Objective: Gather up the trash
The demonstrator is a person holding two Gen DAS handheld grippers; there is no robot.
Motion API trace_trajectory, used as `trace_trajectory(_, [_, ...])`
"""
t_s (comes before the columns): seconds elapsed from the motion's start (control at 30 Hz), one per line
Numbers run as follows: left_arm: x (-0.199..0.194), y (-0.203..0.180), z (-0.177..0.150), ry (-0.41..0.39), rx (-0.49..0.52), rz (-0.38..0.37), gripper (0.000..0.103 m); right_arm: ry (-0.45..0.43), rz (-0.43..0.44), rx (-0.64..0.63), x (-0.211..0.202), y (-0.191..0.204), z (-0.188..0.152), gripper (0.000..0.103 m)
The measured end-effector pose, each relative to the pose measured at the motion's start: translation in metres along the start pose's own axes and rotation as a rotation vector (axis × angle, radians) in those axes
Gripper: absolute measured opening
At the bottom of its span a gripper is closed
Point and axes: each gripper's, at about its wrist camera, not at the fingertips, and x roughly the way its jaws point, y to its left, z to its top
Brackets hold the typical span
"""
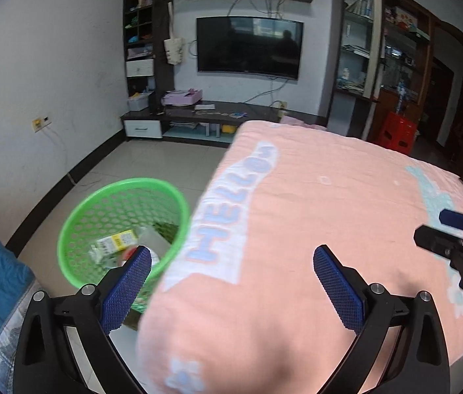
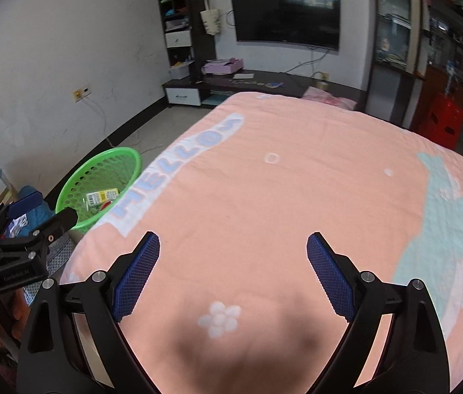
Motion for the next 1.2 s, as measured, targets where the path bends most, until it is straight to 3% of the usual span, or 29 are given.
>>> trace_trajectory(0.63, [-0.016,-0.092,0.001,-0.042,0.134,-0.111,0.096,-0.079,-0.165,0.185,-0.067,-0.077,-0.063,0.093])
trace_trajectory(1.2, [-0.02,-0.125,0.005,-0.079,0.19,-0.16,0.096,-0.128,-0.265,0.213,-0.092,-0.088,-0.072,0.095])
